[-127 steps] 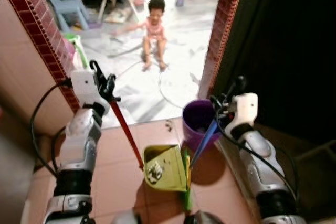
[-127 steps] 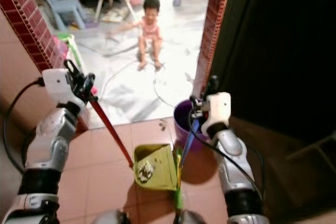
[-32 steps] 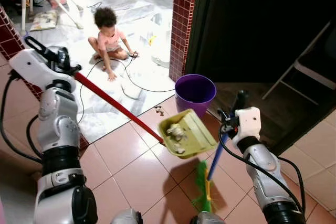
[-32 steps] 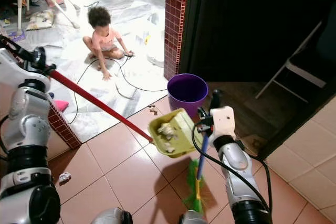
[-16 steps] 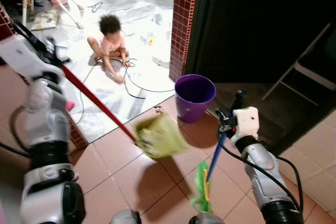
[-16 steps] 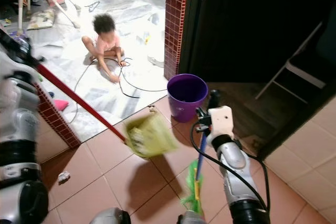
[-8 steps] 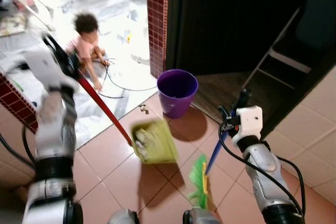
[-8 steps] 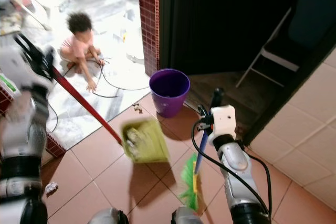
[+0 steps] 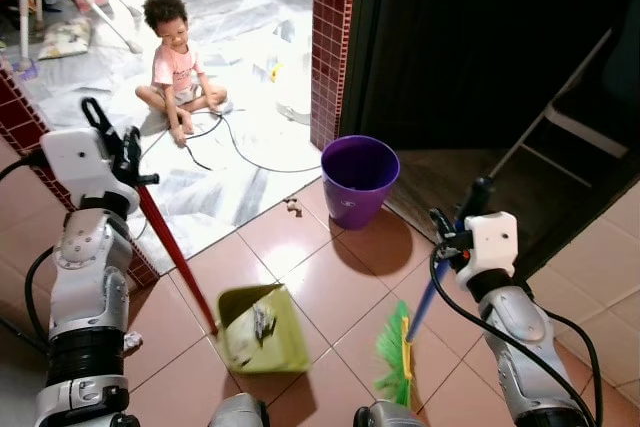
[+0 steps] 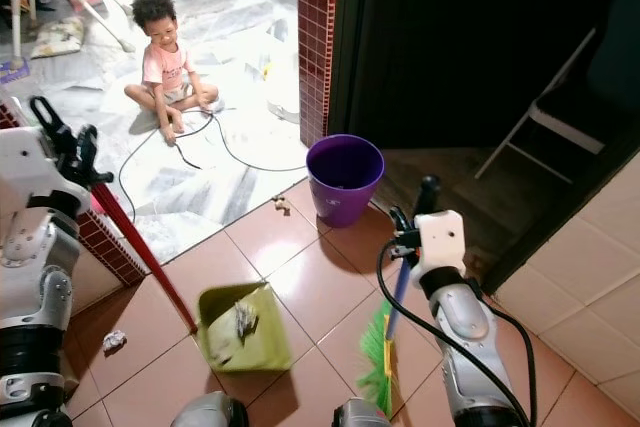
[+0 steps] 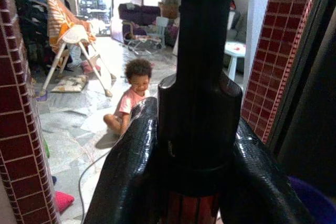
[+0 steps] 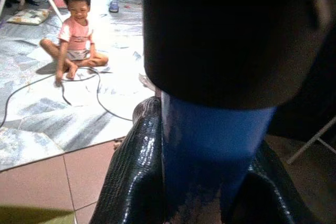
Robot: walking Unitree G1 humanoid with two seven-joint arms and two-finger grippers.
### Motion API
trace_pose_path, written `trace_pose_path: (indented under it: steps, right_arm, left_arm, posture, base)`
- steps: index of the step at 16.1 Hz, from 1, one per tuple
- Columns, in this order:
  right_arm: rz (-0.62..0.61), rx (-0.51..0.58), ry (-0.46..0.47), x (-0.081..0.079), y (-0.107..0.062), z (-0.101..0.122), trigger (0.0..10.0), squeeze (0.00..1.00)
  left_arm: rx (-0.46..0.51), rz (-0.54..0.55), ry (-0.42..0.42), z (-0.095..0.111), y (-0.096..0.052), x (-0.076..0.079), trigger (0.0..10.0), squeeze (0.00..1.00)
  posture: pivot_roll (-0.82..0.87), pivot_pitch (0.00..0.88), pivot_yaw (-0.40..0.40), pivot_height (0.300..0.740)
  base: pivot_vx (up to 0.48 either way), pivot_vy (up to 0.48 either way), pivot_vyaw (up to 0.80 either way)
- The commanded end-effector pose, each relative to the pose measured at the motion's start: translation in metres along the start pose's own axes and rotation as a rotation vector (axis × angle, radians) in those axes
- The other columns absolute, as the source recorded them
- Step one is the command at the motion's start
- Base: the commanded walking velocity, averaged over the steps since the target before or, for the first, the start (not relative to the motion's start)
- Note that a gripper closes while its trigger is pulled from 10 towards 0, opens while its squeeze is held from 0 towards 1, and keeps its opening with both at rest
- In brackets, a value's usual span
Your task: Sweep floor
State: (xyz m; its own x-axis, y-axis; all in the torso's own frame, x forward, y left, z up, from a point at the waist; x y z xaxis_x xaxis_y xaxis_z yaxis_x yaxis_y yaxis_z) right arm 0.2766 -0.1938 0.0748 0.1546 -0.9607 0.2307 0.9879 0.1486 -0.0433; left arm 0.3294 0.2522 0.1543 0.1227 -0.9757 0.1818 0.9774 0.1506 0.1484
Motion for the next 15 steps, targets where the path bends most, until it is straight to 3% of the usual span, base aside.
trace_pose_path:
  steps: [1,11,15]
  right_arm:
    - [-0.025,0.025,-0.033,0.007,-0.002,0.008,10.0,0.00]
    - [-0.014,0.017,-0.040,0.007,-0.007,0.007,10.0,0.00]
    - [-0.001,0.017,-0.029,0.002,-0.005,0.007,10.0,0.00]
  left_arm:
    - [0.089,-0.012,-0.035,0.023,0.007,0.006,10.0,0.00]
    - [0.163,0.003,-0.090,0.044,0.018,0.000,10.0,0.00]
    - [0.241,0.019,-0.093,0.067,0.026,-0.002,10.0,0.00]
  posture:
    - [-0.12,0.000,0.047,0.740]
    - [-0.13,0.000,0.043,0.740]
    - [-0.13,0.000,0.039,0.740]
  base:
    - [0.000,0.000,0.00]
    - [0.024,0.000,0.00]
    - [0.254,0.000,-0.69]
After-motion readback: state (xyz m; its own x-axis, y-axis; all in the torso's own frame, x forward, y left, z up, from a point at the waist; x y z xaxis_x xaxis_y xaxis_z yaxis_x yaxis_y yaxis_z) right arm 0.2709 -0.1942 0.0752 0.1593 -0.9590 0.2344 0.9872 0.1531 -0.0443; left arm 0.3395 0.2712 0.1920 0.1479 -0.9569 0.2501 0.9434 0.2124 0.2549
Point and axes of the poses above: a point about 5 cm out from each wrist's last joint towards the gripper, its own y axis pointing out of the wrist towards the gripper, its own z axis along the axis of the wrist's last joint, x = y × z, the point moved 2 cm from there along y, pointing out of the wrist towards the gripper, and after that the axes turned 5 degrees about -y, right-handed, at the moved point
